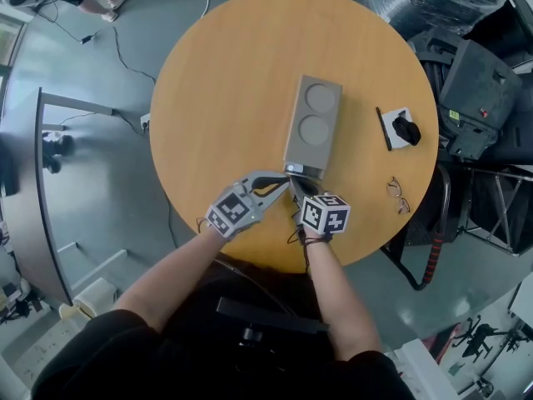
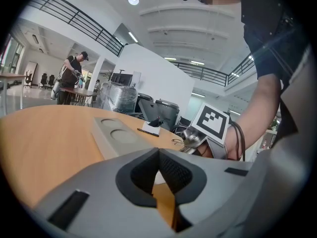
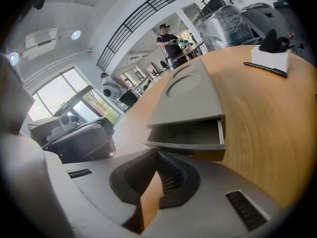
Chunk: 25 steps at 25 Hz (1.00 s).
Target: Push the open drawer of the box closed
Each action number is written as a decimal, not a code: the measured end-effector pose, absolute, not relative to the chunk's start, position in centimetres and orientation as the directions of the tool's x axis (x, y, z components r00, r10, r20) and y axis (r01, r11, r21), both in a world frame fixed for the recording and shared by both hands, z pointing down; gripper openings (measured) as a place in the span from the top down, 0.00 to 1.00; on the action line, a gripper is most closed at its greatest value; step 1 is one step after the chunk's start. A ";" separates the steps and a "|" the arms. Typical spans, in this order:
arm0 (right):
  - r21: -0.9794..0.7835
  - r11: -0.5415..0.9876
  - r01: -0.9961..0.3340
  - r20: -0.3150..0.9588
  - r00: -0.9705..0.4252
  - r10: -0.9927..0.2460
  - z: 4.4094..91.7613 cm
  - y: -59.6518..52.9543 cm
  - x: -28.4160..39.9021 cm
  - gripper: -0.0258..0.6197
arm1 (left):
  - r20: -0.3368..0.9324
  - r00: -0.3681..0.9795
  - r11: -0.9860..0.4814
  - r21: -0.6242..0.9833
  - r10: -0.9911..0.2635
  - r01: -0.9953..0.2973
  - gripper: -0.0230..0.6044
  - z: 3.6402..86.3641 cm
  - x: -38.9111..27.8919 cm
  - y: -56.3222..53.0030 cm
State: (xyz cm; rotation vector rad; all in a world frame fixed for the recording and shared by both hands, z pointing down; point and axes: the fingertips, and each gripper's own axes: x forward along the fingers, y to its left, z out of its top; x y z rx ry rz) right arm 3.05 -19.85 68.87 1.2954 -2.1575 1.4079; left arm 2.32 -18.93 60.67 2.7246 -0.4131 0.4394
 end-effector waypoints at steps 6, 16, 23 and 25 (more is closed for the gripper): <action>-0.594 0.141 -0.792 0.622 -0.564 -0.543 69.1 -21.1 3.3 0.93 | 0.354 0.909 -0.896 0.295 -0.219 -0.331 0.92 61.4 2.4 -19.9; -0.582 0.151 -0.799 0.618 -0.556 -0.556 69.3 -23.3 3.9 0.93 | 0.357 0.908 -0.895 0.297 -0.218 -0.332 0.92 62.0 2.7 -21.1; -0.585 0.157 -0.795 0.617 -0.563 -0.550 69.3 -23.4 3.8 0.93 | 0.356 0.907 -0.893 0.297 -0.226 -0.339 0.92 61.7 2.5 -20.9; -0.583 0.160 -0.797 0.618 -0.562 -0.550 69.3 -23.4 3.9 0.93 | 0.355 0.905 -0.892 0.293 -0.233 -0.345 0.92 61.4 2.4 -21.0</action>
